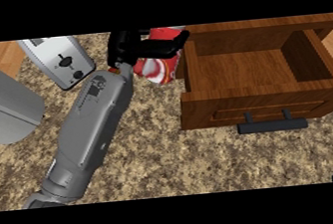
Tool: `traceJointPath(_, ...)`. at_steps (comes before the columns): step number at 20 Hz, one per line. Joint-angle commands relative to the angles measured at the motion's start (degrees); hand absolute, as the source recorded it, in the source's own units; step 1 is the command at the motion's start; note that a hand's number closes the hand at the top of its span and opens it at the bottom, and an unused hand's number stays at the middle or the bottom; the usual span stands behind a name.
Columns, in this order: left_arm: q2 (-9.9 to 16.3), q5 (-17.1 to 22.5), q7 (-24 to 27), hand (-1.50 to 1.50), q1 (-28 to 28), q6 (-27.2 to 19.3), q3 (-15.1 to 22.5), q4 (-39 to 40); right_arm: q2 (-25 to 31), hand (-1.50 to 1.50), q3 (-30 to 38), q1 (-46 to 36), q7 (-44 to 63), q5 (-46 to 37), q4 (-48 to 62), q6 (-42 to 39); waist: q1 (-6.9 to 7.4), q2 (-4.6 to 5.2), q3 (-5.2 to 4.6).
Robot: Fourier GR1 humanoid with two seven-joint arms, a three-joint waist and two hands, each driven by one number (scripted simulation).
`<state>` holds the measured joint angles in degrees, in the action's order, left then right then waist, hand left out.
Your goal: Pick up the can, place it into the drawer and close the drawer
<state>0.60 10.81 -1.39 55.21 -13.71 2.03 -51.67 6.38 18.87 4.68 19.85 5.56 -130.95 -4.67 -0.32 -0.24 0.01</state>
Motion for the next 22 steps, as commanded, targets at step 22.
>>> traceJointPath(22, -0.6, 10.45, -7.72, 1.5, 31.96, -12.84, 10.46, 23.69, -0.26, -1.5, -2.06, -4.18, 0.8, -1.94, 1.91, 1.59, -3.48, 0.98, 0.1)
